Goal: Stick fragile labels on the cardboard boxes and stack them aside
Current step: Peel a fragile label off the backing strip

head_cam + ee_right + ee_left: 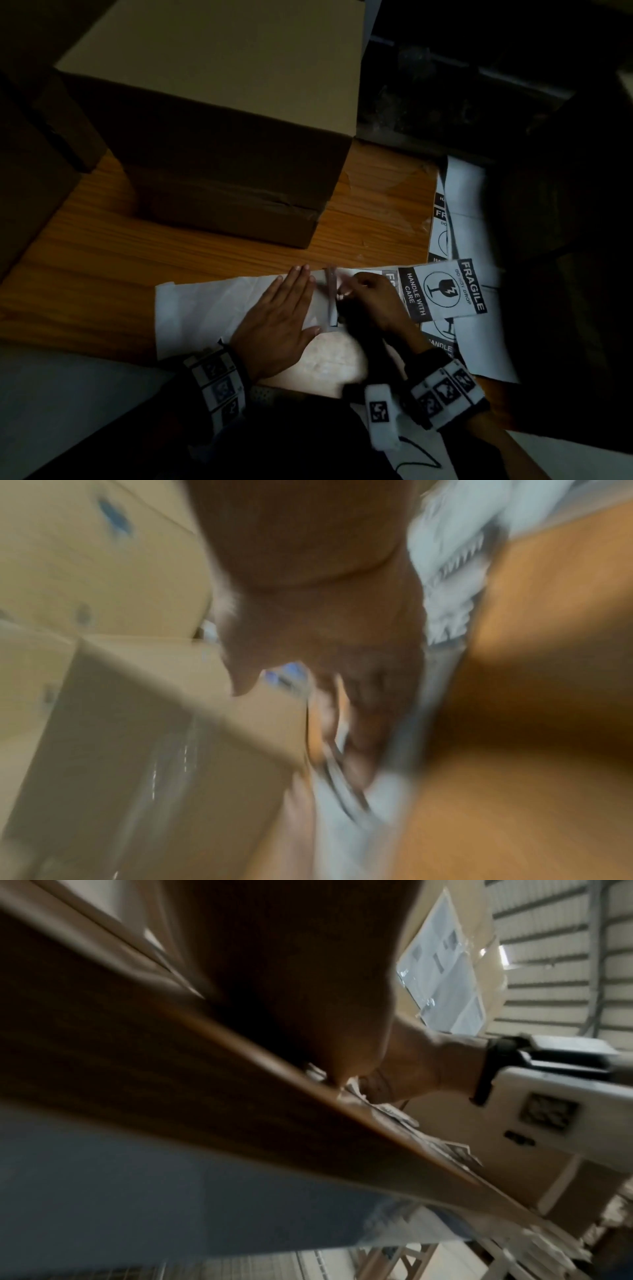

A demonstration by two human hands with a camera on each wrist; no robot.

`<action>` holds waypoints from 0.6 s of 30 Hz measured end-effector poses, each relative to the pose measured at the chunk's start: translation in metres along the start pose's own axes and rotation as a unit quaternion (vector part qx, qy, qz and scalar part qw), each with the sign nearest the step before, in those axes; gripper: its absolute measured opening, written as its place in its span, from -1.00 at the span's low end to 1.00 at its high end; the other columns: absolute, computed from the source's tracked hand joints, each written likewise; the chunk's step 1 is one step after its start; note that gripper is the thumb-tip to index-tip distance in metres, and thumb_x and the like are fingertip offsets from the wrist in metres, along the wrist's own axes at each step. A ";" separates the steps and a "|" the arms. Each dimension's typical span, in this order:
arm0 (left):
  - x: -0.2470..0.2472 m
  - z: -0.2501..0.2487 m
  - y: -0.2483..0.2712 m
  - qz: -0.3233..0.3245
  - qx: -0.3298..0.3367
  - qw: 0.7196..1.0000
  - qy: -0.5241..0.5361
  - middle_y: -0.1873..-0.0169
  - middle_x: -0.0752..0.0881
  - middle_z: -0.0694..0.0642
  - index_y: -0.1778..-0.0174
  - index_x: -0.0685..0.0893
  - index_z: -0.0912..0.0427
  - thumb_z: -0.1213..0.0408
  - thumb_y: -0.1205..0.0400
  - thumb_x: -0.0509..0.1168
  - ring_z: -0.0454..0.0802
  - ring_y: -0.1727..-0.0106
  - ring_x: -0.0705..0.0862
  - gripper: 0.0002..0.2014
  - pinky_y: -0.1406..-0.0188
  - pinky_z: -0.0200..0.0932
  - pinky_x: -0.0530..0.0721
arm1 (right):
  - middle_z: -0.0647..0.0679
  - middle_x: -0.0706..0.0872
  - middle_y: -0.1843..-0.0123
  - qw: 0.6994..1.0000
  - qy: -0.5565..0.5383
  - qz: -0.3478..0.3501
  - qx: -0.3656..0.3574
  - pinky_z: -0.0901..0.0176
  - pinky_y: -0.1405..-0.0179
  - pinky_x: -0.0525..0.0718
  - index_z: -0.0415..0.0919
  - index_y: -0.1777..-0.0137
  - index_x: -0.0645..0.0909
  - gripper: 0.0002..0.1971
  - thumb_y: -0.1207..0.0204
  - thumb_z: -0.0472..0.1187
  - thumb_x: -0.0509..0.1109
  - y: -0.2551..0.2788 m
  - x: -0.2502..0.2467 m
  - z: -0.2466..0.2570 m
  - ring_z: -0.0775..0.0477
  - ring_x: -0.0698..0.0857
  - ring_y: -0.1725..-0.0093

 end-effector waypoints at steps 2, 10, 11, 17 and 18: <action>0.000 0.001 -0.001 0.003 -0.002 1.000 0.001 -0.64 0.20 0.38 -0.62 0.28 0.42 -0.19 -0.70 -0.08 0.24 -0.68 0.19 -0.22 -0.57 0.13 0.14 | -0.22 0.83 0.18 0.997 -0.063 0.030 0.040 -0.13 -0.02 0.77 -0.26 0.11 0.75 -0.29 -0.40 0.46 0.25 -0.001 -0.010 -0.003 -0.26 0.83 0.14; 0.002 0.001 -0.001 0.005 -0.011 1.000 -0.005 -0.65 0.20 0.39 -0.62 0.28 0.41 -0.21 -0.68 -0.09 0.24 -0.68 0.19 -0.20 -0.61 0.10 0.04 | -0.08 0.71 0.32 0.908 0.394 -0.124 -0.072 0.07 0.28 0.67 -0.13 0.26 0.61 -0.34 -0.61 0.41 -0.02 0.018 0.015 0.005 -0.10 0.70 0.31; 0.002 0.001 -0.001 0.003 -0.011 1.000 -0.007 -0.65 0.19 0.39 -0.62 0.29 0.41 -0.19 -0.68 -0.08 0.25 -0.68 0.19 -0.21 -0.61 0.11 0.05 | -0.09 0.71 0.30 0.888 0.426 -0.155 -0.079 0.09 0.35 0.64 -0.11 0.23 0.62 -0.37 -0.63 0.38 -0.02 0.020 0.021 0.006 -0.11 0.70 0.33; 0.003 0.001 0.000 0.002 -0.011 1.000 -0.010 -0.64 0.20 0.40 -0.61 0.30 0.42 -0.16 -0.66 -0.08 0.26 -0.67 0.19 -0.22 -0.61 0.12 0.05 | -0.16 0.65 0.42 0.837 0.479 -0.223 -0.145 0.20 0.57 0.39 -0.14 0.27 0.60 -0.56 -0.70 0.12 0.15 0.022 0.045 0.016 -0.17 0.60 0.58; 0.003 0.001 0.000 0.004 -0.010 1.000 -0.012 -0.64 0.19 0.40 -0.61 0.30 0.42 -0.16 -0.67 -0.09 0.26 -0.68 0.19 -0.22 -0.62 0.12 0.04 | -0.18 0.65 0.42 0.834 0.482 -0.222 -0.148 0.19 0.56 0.41 -0.15 0.26 0.61 -0.58 -0.70 0.10 0.17 0.022 0.046 0.016 -0.19 0.61 0.59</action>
Point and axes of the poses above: each hand's wrist, its own y-axis away from the middle knuckle, its own x-axis out of the palm, z = x × y, the point moved 9 cm from there along -y, towards the middle knuckle
